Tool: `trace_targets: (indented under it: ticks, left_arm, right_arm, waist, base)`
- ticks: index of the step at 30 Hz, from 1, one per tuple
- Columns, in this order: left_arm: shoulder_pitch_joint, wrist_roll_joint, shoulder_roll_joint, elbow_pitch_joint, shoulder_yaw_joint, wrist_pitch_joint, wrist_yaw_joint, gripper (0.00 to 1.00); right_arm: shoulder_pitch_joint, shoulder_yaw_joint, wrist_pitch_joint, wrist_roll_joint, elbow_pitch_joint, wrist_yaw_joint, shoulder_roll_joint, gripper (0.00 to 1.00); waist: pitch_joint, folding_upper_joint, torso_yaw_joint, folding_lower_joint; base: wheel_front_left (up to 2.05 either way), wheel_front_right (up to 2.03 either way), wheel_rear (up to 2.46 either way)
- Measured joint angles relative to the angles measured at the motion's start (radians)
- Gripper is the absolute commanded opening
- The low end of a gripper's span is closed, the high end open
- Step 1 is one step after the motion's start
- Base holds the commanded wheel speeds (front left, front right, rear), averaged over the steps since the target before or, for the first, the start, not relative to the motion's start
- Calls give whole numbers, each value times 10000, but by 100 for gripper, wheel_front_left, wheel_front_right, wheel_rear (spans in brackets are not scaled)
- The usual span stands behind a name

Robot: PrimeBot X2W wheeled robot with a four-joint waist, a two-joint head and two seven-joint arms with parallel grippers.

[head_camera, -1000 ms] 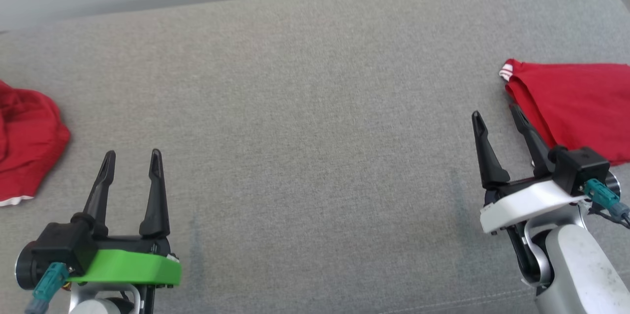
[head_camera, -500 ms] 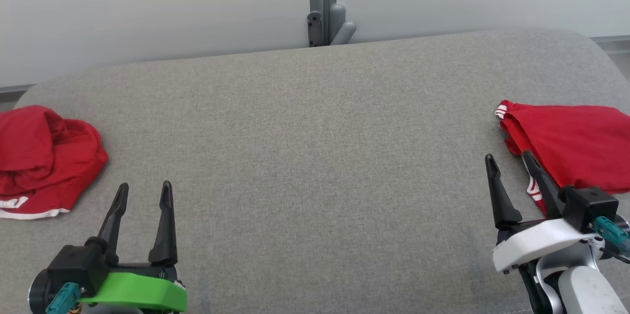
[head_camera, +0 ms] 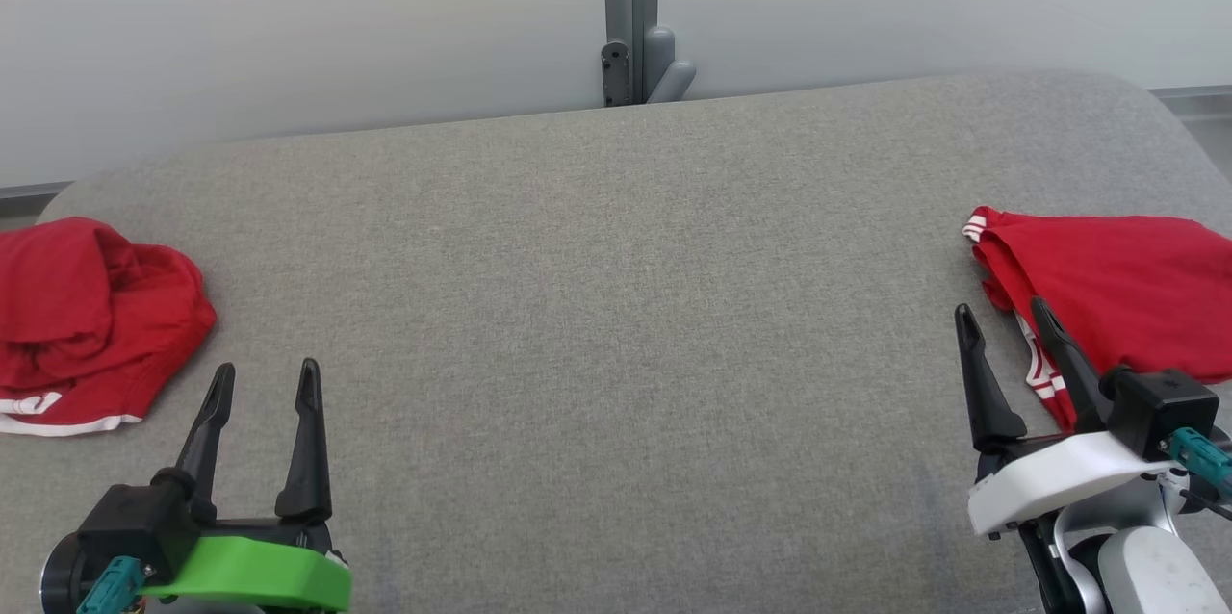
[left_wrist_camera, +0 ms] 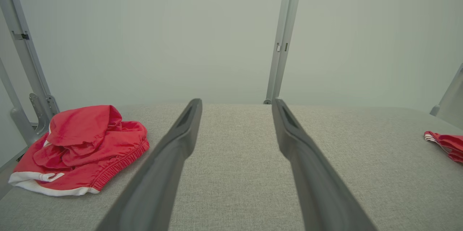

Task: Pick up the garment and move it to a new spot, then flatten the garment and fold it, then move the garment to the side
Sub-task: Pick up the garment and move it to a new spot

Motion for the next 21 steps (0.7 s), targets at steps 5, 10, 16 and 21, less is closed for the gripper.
trace_targets:
  ticks: [5,10,16,21]
  left_arm:
    - [-5,0,-2,38,-19,-13,2,100]
    - [-74,-4,-21,54,98,-140,15,100]
    - [-368,-25,-109,27,443,-322,-8,100]
    - [-509,-31,-153,82,646,-407,-142,100]
  right_arm:
    - [28,-44,0,0,0,0,69,100]
    - [34,-27,-111,-2,-65,0,94,100]
    - [35,-42,-226,19,-182,-2,98,100]
    - [53,-40,-219,12,-257,-2,102,100]
  waist:
    - [-18,0,10,0]
    - [-19,0,107,0]
    - [58,0,502,0]
    - [129,-1,970,0]
  base:
    - [0,0,0]
    - [0,0,0]
    - [0,0,0]
    - [0,0,0]
